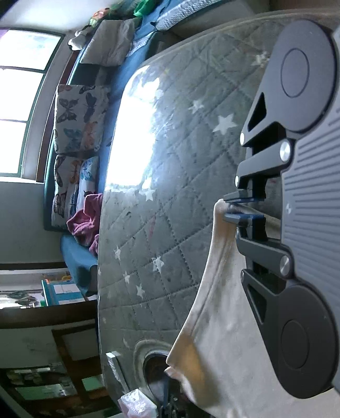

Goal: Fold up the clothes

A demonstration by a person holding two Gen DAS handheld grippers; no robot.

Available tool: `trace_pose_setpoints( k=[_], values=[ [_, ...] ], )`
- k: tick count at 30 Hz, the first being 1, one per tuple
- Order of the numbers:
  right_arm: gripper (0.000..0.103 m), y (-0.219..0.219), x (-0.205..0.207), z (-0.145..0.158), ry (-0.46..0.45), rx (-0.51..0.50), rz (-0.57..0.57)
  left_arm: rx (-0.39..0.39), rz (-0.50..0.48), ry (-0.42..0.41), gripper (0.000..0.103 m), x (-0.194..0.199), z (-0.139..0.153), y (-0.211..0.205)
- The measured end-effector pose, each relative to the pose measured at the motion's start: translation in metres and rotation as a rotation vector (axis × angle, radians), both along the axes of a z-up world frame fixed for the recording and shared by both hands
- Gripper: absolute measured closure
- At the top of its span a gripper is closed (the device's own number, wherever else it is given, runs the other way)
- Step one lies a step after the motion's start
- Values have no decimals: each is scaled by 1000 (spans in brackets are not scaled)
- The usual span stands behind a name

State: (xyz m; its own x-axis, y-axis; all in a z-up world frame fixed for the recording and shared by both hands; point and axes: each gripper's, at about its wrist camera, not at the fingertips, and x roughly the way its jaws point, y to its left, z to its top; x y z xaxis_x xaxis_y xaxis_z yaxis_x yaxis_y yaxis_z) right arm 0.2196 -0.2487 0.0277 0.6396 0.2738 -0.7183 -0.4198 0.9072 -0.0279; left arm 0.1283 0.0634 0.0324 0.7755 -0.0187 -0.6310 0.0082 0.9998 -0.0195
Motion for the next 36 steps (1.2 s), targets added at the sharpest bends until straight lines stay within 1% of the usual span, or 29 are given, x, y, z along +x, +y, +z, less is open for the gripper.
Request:
trace_pose_setpoints(
  k=[1, 3, 5, 7, 8, 9, 11, 15, 17, 19, 23, 26, 27, 30, 32, 36],
  values=[
    [93, 1, 0, 1, -5, -3, -1, -5, 13, -3, 95, -1, 2, 2],
    [88, 1, -3, 7, -21, -2, 3, -15, 38, -9, 94, -3, 6, 5],
    [88, -1, -9, 14, -26, 15, 14, -39, -11, -29, 94, -11, 14, -2],
    [86, -2, -15, 19, -16, 31, 35, -45, -81, -28, 94, -16, 15, -14],
    [83, 0, -20, 20, -4, 38, 55, -42, -109, -23, 94, -16, 14, -19],
    [79, 2, -25, 20, 9, 46, 76, -39, -111, -11, 94, -14, 11, -22],
    [77, 7, -36, 21, 30, 52, 119, -33, -114, 13, 94, -9, 4, -28],
    [77, 13, -70, 21, 55, 37, 216, -10, -115, 48, 94, -6, -7, -33],
    [77, 14, -90, 21, 66, 21, 268, 19, -108, 51, 94, -7, -10, -35],
    [77, 15, -111, 21, 70, 4, 309, 31, -100, 52, 94, -11, -11, -36],
    [77, 14, -155, 18, 82, -37, 379, 24, -118, 39, 94, -26, -5, -44],
    [75, 16, -182, 14, 63, -98, 422, 8, -194, 31, 94, -48, 2, -64],
    [72, 17, -189, 12, 54, -124, 428, 5, -228, 27, 94, -58, 2, -73],
    [68, 14, -206, 13, 28, -144, 426, -16, -312, 19, 94, -86, 3, -99],
    [68, 9, -215, 16, 24, -129, 408, -26, -359, 18, 94, -103, 2, -114],
    [68, -8, -229, 25, 10, -95, 342, 17, -429, -13, 94, -131, -4, -143]
  ],
)
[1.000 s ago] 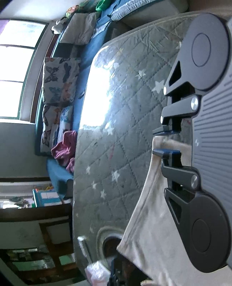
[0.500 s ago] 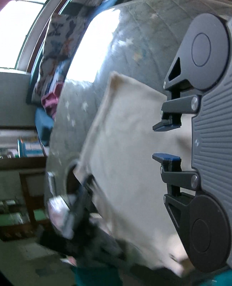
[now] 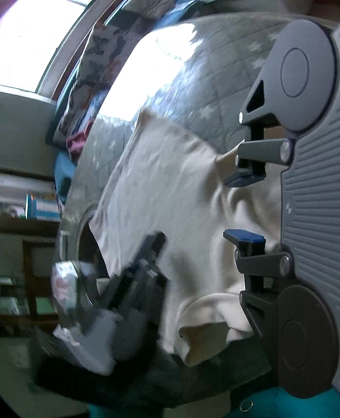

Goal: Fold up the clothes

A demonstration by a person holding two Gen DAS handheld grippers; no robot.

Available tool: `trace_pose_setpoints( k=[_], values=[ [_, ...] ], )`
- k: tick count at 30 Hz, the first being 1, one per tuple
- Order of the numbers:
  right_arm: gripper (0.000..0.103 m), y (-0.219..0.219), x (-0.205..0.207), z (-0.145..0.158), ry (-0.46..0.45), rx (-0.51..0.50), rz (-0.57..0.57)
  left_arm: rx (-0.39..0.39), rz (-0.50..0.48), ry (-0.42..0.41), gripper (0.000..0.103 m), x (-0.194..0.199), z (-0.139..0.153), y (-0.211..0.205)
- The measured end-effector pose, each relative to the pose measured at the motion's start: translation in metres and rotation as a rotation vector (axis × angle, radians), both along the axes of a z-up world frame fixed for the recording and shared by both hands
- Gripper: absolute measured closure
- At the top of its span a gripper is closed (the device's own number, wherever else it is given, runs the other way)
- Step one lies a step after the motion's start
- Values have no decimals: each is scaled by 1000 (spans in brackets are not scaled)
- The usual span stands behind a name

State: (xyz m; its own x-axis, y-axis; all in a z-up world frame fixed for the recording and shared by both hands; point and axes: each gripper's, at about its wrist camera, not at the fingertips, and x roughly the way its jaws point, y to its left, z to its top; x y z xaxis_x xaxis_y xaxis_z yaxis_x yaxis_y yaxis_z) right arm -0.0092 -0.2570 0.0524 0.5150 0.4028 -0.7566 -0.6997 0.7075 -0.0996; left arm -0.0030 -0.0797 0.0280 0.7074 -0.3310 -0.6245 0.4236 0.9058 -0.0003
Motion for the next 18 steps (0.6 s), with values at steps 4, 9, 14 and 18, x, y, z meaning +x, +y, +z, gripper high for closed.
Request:
trace_pose_setpoints(
  k=[4, 9, 14, 18],
  values=[
    [68, -32, -8, 5, 0, 33, -155, 4, -33, 1, 93, -14, -6, -13],
    [67, -84, -25, 3, -14, 45, -398, -1, -50, 2, 91, -22, -10, -17],
    [66, -138, -43, -9, -13, 57, -636, 2, -55, 2, 89, -24, -10, -18],
    [65, -165, -52, -19, -11, 68, -771, 4, -56, 2, 87, -28, -11, -19]
  ],
)
